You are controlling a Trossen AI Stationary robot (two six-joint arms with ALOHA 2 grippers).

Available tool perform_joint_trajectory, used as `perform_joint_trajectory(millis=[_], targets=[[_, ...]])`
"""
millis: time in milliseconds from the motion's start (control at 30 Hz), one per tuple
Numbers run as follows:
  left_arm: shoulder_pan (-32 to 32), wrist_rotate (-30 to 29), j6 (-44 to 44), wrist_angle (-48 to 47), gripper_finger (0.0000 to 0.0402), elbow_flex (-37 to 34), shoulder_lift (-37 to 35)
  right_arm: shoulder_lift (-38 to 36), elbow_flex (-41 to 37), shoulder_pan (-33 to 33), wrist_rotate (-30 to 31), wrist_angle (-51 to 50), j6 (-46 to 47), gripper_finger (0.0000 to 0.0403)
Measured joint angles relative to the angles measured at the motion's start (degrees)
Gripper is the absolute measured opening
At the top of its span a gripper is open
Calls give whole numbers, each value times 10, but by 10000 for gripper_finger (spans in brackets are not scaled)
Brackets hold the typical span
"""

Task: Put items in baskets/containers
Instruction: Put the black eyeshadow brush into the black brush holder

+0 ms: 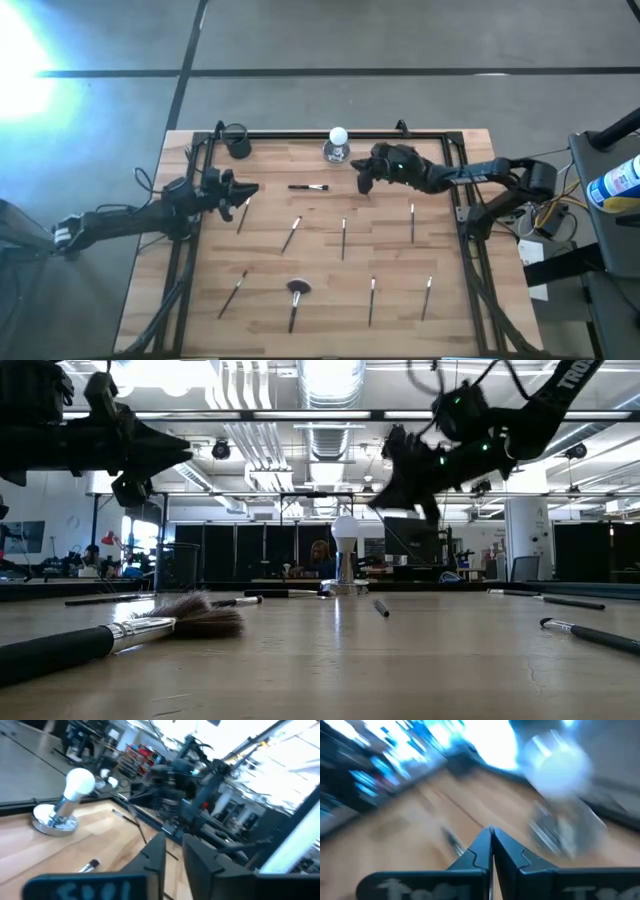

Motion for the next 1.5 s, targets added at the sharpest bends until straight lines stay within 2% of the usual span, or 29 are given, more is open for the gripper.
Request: perform_joint_trajectory(millis=[100,267,467,567,667,1033,1267,1500], targets=[[-25,-31,13,63,103,0,48,8,-7,29,-10,111,-5,9],[-47,-35,26,183,119,4,141,35,18,63,-22,192,-26,8],[-57,-35,84,185,119,68,252,85,94,89,-78,218,-35,8],[-58,-31,117,219,119,110,298,109,128,95,-104,220,-37,8],[-58,-11,134,229,119,142,340,129,155,98,-122,218,-39,8],[-58,22,158,255,119,235,404,149,220,108,-164,219,-62,8],[-58,68,168,254,119,286,440,149,235,109,-171,218,-73,8],[-58,88,184,251,119,332,483,148,237,109,-171,221,-78,8]])
